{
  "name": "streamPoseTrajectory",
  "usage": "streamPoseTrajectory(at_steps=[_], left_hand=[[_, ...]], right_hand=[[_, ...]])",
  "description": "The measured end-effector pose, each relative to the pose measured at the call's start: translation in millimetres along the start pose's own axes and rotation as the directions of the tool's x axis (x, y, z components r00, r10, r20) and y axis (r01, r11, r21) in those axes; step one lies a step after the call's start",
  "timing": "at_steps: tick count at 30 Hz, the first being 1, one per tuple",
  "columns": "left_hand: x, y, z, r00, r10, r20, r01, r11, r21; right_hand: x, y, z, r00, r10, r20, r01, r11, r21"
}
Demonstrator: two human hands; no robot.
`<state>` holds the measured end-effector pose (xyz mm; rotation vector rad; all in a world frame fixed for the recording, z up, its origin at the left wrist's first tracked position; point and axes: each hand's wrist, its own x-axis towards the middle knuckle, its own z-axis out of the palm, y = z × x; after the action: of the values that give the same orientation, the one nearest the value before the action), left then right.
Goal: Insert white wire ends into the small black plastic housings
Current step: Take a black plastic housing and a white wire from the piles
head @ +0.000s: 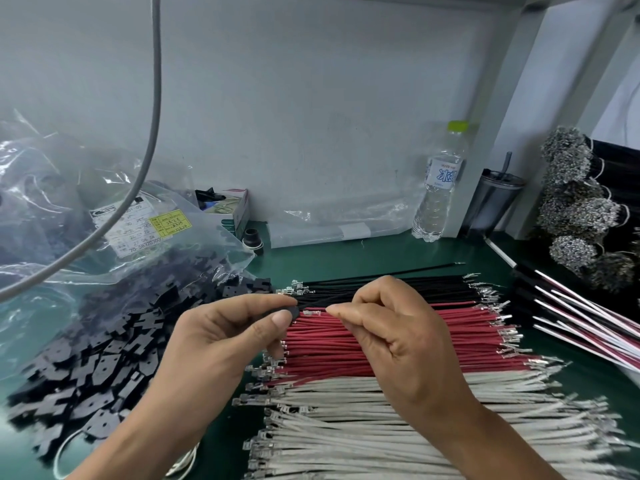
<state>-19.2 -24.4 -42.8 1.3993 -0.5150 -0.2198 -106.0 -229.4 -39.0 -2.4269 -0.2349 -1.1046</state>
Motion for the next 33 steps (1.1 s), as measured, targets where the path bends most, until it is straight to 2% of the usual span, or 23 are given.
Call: streamPoseTrajectory(at_steps=[11, 14, 21, 25, 33], left_hand=[[1.8, -0.8, -2.4, 0.998, -0.026, 0.054, 0.027, 0.999, -0.030], [2.7, -1.4, -3.9, 0.997, -0.038, 0.066, 0.042, 0.997, -0.060], [5.0, -1.8, -6.8, 0.989, -0.101, 0.106, 0.117, 0.981, -0.158], [4.1, 0.3, -7.6, 0.990, -0.101, 0.103, 0.112, 0.988, -0.110], [4.7, 4.1, -10.1, 0.985, -0.150, 0.083, 0.157, 0.984, -0.086]], right_hand=[[1.6, -2.9, -2.5, 0.998, -0.064, 0.014, 0.065, 0.995, -0.075], [1.9, -5.2, -2.7, 0.994, -0.104, 0.029, 0.108, 0.983, -0.150], [5.5, -9.2, -10.0, 0.951, -0.303, 0.064, 0.307, 0.893, -0.329], [5.6, -11.9, -9.2, 0.947, -0.312, 0.071, 0.315, 0.872, -0.375], [4.8, -16.4, -3.2, 0.950, -0.302, 0.080, 0.311, 0.891, -0.331]])
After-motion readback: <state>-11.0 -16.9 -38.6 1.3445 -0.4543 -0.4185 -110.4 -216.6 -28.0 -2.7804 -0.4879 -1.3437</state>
